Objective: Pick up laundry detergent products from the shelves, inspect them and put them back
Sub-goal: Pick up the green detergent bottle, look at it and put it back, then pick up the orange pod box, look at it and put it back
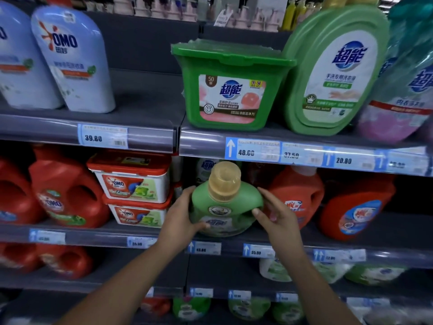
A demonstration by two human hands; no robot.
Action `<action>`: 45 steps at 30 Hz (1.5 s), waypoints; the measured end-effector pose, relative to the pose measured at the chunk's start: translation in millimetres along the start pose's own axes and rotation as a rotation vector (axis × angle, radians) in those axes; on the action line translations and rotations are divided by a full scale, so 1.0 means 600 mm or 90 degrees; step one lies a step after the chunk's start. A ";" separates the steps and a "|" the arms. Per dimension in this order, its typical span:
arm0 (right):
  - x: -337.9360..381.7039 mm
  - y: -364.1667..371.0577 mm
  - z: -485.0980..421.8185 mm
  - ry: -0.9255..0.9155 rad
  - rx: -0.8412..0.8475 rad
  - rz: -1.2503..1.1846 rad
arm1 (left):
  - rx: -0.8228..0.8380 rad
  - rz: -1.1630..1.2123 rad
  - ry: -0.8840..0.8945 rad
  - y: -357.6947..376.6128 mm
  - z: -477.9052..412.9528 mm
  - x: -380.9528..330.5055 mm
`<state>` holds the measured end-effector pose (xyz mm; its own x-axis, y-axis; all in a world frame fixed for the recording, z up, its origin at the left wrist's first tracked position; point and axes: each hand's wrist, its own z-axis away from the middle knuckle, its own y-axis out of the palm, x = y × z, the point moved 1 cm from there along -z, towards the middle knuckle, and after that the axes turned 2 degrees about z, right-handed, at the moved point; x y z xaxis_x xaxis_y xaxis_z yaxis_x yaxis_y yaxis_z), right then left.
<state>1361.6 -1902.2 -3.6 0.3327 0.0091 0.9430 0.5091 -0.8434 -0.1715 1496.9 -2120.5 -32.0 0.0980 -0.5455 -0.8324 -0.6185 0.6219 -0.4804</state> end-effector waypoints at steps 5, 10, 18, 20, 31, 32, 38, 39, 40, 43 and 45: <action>-0.035 0.006 -0.027 0.012 0.001 -0.013 | 0.018 -0.011 -0.005 0.008 -0.023 0.014; -0.044 0.016 -0.057 0.025 -0.008 -0.002 | 0.015 -0.003 -0.019 0.011 -0.034 0.024; -0.040 0.033 -0.067 0.033 0.001 0.033 | 0.034 0.034 -0.022 0.012 -0.036 0.019; -0.047 0.038 -0.067 0.049 0.012 0.038 | 0.042 0.065 -0.012 0.015 -0.035 0.015; -0.041 0.066 0.001 0.118 -0.099 0.019 | 0.115 0.156 -0.081 -0.034 0.020 0.024; -0.035 0.078 0.015 0.114 -0.125 0.044 | 0.096 0.147 -0.098 -0.049 0.032 0.032; 0.041 0.206 0.042 0.090 0.029 0.101 | -0.227 0.125 -0.163 -0.211 0.083 0.072; 0.056 0.232 0.035 0.086 0.054 0.107 | -0.290 0.116 -0.171 -0.237 0.084 0.077; 0.070 0.258 0.026 0.084 0.075 0.111 | -0.327 0.097 -0.177 -0.259 0.081 0.078; 0.102 0.327 -0.012 0.104 0.106 0.082 | -0.300 0.066 -0.157 -0.299 0.054 0.075; 0.118 0.364 -0.035 0.152 0.095 0.012 | -0.245 0.089 -0.122 -0.310 0.034 0.071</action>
<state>1479.5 -2097.0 31.9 0.1557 -0.1469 0.9768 0.6224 -0.7533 -0.2125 1631.8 -2247.9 16.4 0.1134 -0.3341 -0.9357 -0.8774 0.4082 -0.2521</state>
